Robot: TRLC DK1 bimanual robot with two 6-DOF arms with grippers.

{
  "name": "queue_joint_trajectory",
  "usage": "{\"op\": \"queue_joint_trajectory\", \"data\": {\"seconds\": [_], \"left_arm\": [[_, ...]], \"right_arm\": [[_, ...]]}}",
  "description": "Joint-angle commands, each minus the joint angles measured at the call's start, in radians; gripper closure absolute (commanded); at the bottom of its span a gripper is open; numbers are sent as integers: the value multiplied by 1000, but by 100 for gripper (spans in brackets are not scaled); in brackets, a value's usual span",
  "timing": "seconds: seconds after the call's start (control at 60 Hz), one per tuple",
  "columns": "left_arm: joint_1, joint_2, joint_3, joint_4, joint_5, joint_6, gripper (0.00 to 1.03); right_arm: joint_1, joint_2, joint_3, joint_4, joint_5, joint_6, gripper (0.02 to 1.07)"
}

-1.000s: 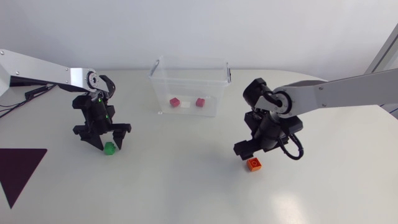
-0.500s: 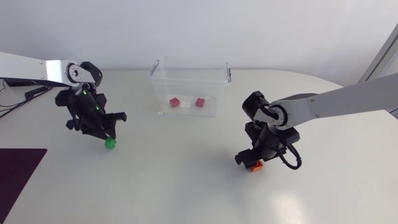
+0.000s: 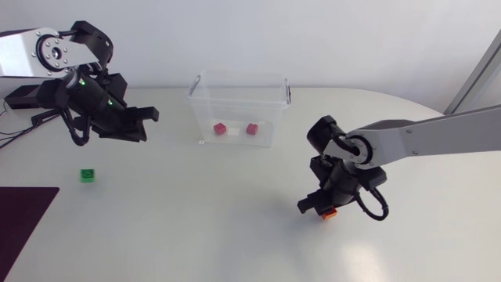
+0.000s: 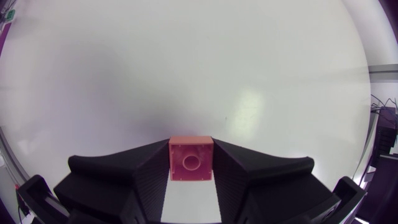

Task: Place the duplo bricks in the container

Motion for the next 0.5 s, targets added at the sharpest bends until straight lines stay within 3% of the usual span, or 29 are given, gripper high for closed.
{"op": "queue_joint_trajectory", "data": {"seconds": [0.0, 0.183, 0.267, 0.3, 0.35, 0.417, 0.483], "left_arm": [[-16, -28, 27, 15, 14, -29, 81], [-41, -34, 10, 19, 15, -28, 80], [-12, -40, -4, 38, -38, -23, 72], [30, -51, -8, 45, -113, -29, 56], [82, -63, -8, 50, -166, -31, 44], [177, -66, -5, 62, -204, -23, 32], [280, -48, 9, 91, -222, -3, 30]], "right_arm": [[12, -78, -14, -36, -2, -13, 88], [30, -133, -14, -68, -4, -15, 88], [32, -132, -17, -63, -4, -15, 88], [32, -129, -17, -62, -4, -15, 88], [32, -126, -17, -60, -5, -13, 88], [33, -121, -15, -59, -5, -15, 88], [33, -116, -14, -59, -5, -15, 88]]}}
